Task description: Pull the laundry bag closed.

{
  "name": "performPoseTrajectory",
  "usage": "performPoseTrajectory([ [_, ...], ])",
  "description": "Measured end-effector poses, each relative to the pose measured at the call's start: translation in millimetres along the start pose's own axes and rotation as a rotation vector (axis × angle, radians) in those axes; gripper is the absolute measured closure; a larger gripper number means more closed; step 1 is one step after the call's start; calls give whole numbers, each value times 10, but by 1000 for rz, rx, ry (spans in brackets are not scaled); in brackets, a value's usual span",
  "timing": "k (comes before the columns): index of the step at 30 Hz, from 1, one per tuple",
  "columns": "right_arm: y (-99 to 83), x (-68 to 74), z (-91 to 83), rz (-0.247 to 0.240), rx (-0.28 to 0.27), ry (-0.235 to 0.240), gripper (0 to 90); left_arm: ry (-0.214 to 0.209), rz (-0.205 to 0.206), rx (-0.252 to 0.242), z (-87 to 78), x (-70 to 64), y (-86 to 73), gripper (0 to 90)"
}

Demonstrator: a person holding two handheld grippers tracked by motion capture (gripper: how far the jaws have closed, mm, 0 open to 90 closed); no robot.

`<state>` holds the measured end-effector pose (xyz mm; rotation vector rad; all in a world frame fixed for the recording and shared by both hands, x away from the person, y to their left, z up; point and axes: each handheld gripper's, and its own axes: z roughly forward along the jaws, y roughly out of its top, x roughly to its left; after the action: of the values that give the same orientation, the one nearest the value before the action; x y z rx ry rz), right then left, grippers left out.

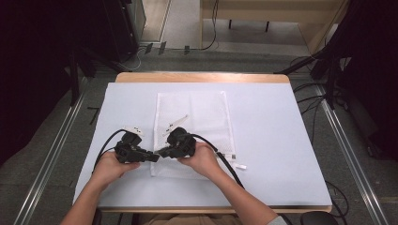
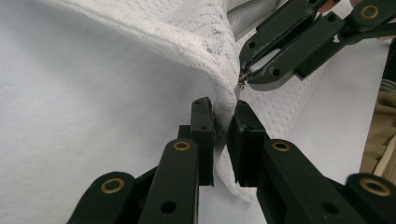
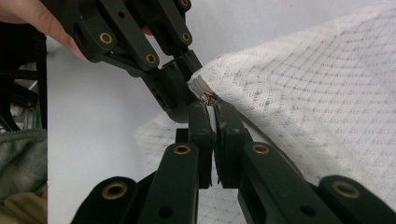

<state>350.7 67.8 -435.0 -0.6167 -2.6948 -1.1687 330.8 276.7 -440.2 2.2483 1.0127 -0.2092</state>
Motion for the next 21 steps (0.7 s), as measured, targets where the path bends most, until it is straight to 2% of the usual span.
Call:
performPoseTrajectory([
  [4,5,10,16,-23,12,4,885,1,5,10,4,-10,7,859],
  [6,3,7,21,-20,15,10,885,-4,5,20,2,-12,18,868],
  [9,2,-12,9,-4,12,13,885,-20,-22,16,-10,-10,34,879],
  [12,-4,-41,-6,16,6,19,885,-28,-16,16,-21,-20,46,884],
  [15,-17,-54,-9,9,7,24,886,-29,-15,18,-22,-25,43,886],
  [17,-30,-47,-11,-12,8,0,886,-21,-14,14,-41,-27,33,888],
  [18,-44,-53,-11,-19,13,-24,887,-16,-16,9,-64,-17,23,888],
  [19,-65,-79,-12,-29,26,-66,887,-29,-23,10,-91,4,10,889],
  [21,-133,-188,-31,18,37,-59,886,-30,-31,2,-117,34,-22,888],
])
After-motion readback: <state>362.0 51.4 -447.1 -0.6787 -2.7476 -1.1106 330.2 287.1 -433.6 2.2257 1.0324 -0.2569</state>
